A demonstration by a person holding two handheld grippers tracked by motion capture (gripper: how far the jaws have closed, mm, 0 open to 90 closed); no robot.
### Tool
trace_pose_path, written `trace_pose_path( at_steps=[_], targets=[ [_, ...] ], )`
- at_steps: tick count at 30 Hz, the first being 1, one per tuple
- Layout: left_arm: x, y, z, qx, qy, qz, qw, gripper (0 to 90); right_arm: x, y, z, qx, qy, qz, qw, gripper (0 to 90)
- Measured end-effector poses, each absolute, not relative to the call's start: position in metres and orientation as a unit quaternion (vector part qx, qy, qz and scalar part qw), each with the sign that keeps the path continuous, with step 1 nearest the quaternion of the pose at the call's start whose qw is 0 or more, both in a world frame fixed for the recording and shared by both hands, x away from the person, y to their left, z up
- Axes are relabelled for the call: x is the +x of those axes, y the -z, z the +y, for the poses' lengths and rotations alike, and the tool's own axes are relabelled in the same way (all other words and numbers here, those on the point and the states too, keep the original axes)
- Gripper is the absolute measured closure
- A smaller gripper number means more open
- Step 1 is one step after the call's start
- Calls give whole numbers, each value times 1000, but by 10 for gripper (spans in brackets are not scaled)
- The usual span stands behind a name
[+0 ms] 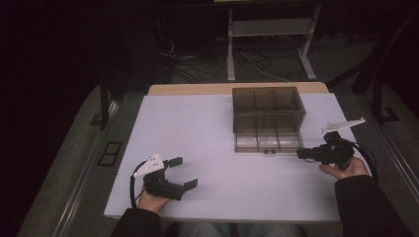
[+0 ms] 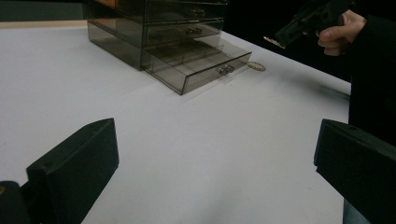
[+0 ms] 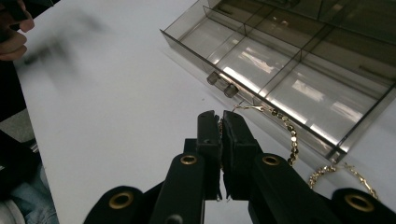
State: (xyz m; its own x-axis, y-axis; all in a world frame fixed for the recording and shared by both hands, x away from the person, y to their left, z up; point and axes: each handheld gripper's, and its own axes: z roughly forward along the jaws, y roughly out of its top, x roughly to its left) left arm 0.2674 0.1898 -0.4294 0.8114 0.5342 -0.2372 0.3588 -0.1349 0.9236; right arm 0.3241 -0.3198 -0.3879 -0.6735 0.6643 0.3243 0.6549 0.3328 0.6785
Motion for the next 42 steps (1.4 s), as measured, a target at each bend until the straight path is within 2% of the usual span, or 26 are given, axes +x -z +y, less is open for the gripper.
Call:
trace_pose_path(
  at_steps=[17, 42],
  targets=[
    [267, 429, 190, 749, -76, 297, 587, 0, 340, 363, -293, 373, -415, 829, 8, 852],
    [267, 429, 190, 749, -75, 297, 588, 0, 364, 350, -254, 341, -420, 841, -9, 852]
  ],
)
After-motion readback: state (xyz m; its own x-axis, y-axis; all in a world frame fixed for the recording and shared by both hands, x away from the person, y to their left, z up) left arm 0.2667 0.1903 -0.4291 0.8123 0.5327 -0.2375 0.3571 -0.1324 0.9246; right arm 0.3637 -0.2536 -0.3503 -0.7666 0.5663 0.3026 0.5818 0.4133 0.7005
